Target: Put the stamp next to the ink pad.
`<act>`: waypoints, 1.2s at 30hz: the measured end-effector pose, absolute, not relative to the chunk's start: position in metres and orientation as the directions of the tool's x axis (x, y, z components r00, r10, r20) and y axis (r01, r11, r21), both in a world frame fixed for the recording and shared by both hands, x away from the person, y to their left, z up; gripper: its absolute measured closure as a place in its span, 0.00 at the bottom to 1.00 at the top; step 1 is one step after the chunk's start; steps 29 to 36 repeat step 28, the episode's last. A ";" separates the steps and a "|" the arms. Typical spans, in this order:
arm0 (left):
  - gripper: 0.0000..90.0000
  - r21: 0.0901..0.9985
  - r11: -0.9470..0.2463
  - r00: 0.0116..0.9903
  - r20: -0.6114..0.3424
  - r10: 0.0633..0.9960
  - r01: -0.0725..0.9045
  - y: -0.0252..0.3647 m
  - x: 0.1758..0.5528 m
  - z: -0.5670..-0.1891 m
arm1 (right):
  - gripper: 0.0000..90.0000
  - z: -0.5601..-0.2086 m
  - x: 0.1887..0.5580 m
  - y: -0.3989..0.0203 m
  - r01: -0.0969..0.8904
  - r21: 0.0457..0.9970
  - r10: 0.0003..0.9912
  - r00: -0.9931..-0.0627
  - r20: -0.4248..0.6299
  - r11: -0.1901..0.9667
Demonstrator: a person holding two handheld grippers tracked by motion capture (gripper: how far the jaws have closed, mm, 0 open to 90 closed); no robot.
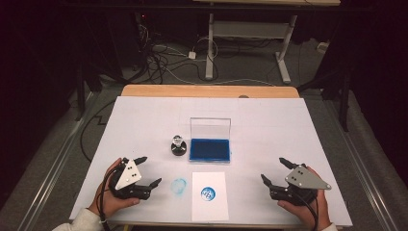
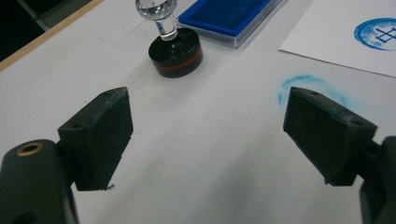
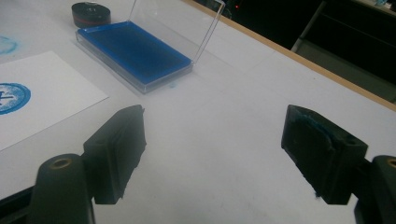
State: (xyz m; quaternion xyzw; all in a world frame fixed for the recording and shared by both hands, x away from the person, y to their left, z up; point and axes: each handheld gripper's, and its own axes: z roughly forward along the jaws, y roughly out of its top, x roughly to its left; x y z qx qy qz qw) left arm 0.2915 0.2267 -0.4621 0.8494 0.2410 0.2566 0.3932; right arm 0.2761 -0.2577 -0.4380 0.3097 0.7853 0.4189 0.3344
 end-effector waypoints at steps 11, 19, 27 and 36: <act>0.17 0.794 -0.569 0.753 0.237 0.614 0.214 0.227 0.293 -0.462 | 0.25 -0.438 0.277 -0.258 0.204 0.867 0.767 -0.584 -0.265 0.455; 0.17 0.795 -0.566 0.751 0.233 0.618 0.219 0.227 0.293 -0.462 | 0.25 -0.439 0.278 -0.258 0.206 0.865 0.766 -0.584 -0.268 0.459; 0.17 0.792 -0.569 0.753 0.231 0.617 0.223 0.226 0.295 -0.462 | 0.25 -0.439 0.279 -0.260 0.210 0.868 0.771 -0.582 -0.259 0.451; 0.17 0.792 -0.568 0.753 0.230 0.617 0.223 0.226 0.296 -0.462 | 0.25 -0.439 0.279 -0.260 0.212 0.868 0.771 -0.582 -0.258 0.450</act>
